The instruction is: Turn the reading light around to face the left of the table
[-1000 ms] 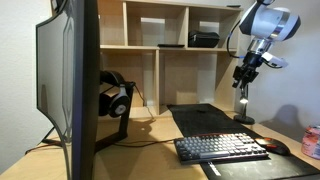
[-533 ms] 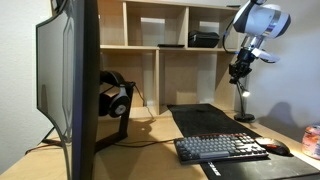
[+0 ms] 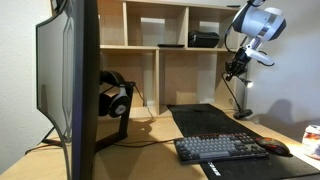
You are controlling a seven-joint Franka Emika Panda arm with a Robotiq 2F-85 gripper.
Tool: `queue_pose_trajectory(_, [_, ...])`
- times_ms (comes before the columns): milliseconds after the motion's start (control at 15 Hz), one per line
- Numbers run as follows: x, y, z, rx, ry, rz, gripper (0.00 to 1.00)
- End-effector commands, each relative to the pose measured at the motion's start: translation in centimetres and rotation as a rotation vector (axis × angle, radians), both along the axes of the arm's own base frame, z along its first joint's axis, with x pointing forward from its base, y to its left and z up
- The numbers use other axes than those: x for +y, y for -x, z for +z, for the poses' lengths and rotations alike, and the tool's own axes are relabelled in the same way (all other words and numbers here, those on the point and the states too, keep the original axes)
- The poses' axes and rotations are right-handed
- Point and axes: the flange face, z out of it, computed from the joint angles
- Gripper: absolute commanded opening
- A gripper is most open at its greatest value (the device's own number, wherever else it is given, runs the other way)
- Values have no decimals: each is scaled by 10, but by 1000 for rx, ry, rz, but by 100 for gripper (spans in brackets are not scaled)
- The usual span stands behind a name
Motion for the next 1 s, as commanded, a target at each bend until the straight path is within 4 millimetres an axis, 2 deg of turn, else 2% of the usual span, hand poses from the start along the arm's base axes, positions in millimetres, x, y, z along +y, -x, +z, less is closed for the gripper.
queue_pose_trajectory(0, [-11,0,12,-88,-133,3,2])
queue_pose_trajectory(400, [-36,14,38,-287,-353,26,2])
queue_pose_trajectory(733, [-58,27,41,-334,-403,27,2])
queue_pose_trajectory(933, [-60,42,57,-383,-399,81,2])
